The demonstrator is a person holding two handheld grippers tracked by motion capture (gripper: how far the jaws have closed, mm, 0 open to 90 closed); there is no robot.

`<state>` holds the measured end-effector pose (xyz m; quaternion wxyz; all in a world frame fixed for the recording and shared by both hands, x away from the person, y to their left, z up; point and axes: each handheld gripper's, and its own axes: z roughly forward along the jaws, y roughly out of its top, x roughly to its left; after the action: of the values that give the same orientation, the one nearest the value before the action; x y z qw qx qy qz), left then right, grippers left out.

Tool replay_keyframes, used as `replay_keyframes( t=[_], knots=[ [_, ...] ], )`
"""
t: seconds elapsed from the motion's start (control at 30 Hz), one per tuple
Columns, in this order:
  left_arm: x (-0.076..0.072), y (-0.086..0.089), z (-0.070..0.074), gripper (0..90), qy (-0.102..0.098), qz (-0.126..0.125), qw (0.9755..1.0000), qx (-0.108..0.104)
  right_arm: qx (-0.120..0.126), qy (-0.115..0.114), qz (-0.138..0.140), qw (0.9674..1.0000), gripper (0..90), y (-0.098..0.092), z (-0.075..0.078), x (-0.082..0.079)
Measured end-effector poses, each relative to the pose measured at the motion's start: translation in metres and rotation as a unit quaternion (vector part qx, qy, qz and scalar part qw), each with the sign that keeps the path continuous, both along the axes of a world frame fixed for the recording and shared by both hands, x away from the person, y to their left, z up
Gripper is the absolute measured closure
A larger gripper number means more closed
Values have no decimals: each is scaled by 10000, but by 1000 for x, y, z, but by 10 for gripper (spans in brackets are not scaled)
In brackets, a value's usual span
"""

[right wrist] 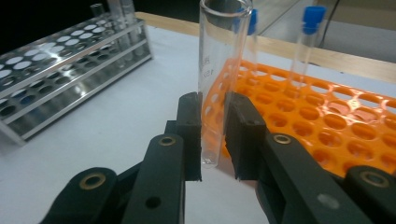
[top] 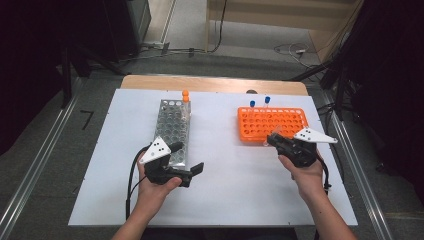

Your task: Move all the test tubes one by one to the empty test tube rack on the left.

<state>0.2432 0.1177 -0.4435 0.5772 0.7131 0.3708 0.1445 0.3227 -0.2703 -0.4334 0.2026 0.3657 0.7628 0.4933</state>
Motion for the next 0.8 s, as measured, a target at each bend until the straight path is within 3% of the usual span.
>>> replay_keyframes(
  t=[0.33,0.8],
  knots=[
    [-1,-3,0,0,-17,-50,10000,14,20,45,490,9988,739,22,-4,-20],
    [-4,-12,0,0,-33,-190,9998,57,-18,97,1131,9935,739,55,-6,-45]
  ],
)
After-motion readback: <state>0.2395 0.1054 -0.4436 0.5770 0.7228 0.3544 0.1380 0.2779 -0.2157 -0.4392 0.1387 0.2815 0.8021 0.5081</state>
